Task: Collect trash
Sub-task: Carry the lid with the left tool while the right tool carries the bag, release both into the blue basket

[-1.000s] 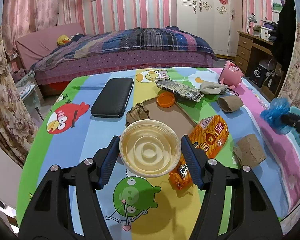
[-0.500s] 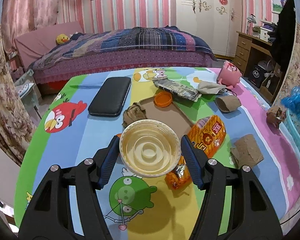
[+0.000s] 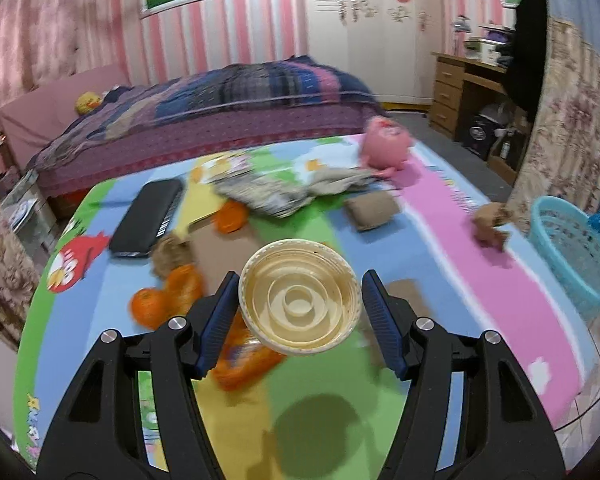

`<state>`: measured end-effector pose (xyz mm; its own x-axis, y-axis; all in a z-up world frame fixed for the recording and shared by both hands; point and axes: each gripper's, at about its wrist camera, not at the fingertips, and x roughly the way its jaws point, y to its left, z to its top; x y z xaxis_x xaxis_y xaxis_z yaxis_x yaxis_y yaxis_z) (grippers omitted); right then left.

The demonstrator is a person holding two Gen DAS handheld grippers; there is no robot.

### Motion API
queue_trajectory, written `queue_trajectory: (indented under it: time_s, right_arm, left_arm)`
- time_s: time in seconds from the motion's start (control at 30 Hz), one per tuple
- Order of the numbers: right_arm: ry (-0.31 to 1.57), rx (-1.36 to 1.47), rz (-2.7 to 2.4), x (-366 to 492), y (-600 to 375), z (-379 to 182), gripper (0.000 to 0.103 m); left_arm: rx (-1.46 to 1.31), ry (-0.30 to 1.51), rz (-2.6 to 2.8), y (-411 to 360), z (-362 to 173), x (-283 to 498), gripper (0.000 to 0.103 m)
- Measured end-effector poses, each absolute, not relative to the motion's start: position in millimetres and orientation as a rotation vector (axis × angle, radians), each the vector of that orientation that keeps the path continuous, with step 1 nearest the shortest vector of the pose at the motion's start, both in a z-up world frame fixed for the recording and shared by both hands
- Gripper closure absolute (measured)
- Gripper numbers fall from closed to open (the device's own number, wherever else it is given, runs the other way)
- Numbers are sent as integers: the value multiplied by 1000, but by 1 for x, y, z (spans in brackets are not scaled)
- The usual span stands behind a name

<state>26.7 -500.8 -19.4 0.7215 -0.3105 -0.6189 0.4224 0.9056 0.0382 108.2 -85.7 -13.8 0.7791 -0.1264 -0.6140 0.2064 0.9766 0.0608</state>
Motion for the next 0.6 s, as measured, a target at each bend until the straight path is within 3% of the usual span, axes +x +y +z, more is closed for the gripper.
queue_trajectory:
  time_s: [0.37,0.6]
  right_arm:
    - [647,229,-442,23,-523,-26,84]
    - [657,255,-473,16,-538,-32,84]
  left_arm:
    - [160,591,-456,-232,8,96,42]
    - [160,632,-627,-331,-6,109,41]
